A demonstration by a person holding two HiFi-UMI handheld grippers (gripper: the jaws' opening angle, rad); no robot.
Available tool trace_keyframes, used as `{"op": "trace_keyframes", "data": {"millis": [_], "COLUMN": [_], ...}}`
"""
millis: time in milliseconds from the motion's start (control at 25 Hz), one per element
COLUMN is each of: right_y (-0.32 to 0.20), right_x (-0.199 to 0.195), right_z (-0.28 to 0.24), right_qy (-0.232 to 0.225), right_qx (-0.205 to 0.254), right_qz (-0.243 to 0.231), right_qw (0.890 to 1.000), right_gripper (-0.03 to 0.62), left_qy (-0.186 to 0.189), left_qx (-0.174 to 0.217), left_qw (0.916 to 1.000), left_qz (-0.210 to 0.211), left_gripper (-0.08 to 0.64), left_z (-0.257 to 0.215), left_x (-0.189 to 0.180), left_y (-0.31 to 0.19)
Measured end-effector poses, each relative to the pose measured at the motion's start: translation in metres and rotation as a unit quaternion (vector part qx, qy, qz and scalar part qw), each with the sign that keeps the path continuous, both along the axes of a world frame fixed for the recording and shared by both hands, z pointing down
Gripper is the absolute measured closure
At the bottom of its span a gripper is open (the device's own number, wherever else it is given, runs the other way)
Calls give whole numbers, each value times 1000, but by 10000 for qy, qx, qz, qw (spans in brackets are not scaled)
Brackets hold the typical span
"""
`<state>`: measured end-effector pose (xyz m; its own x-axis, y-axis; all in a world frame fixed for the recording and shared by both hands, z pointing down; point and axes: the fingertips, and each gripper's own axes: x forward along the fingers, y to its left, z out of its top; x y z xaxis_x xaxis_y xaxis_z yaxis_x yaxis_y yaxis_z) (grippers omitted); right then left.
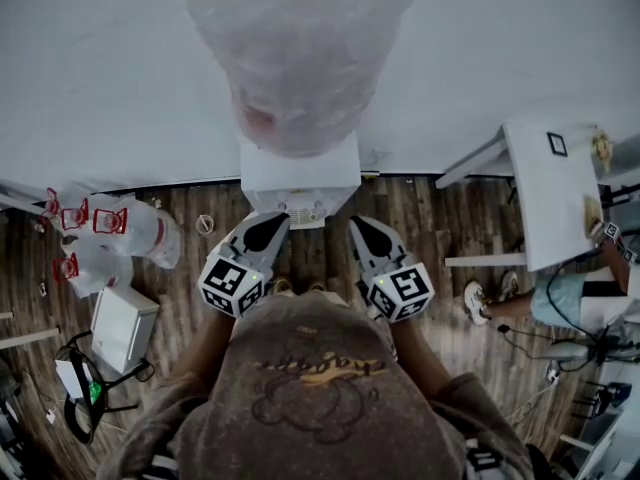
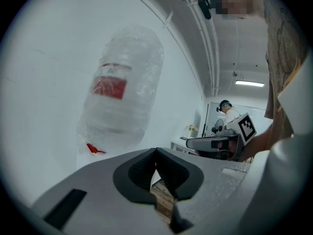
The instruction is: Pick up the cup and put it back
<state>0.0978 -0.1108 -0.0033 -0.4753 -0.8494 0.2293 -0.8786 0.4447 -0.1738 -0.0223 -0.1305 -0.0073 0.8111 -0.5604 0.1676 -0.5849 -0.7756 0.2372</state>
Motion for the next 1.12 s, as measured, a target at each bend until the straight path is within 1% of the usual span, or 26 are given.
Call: {"op": "trace_keyframes", "data": {"millis": [240, 400, 640, 760, 960, 1120], "right_y": [-5, -9, -7, -9, -12, -11], "right_x": [9, 13, 6, 3, -5, -8], "right_z": [10, 20, 20, 18, 15, 14], "right_qy": [-64, -111, -128, -128, -62, -71], "right_qx": [37, 3, 5, 34, 136, 130], "right_qz": [9, -8, -82, -145, -281, -358], "right_qw": [10000, 9999, 9999, 9998, 9995, 9992], "right_gripper": [591, 591, 591, 591, 591, 591], "left_qy": [8, 2, 3, 63, 104, 138], "left_qx": [-13, 38, -9, 2, -6, -15], "left_qw": [9997, 9996, 9989, 9986, 9984, 9982], "left_qz": [-261, -288, -466, -526, -548, -583], "left_gripper": [557, 557, 557, 557, 557, 557], "left_z": [9, 12, 13, 11, 8, 7], "left_x": [-7, -6, -14, -15, -12, -11], "left_y": [1, -3, -2, -3, -5, -2]}}
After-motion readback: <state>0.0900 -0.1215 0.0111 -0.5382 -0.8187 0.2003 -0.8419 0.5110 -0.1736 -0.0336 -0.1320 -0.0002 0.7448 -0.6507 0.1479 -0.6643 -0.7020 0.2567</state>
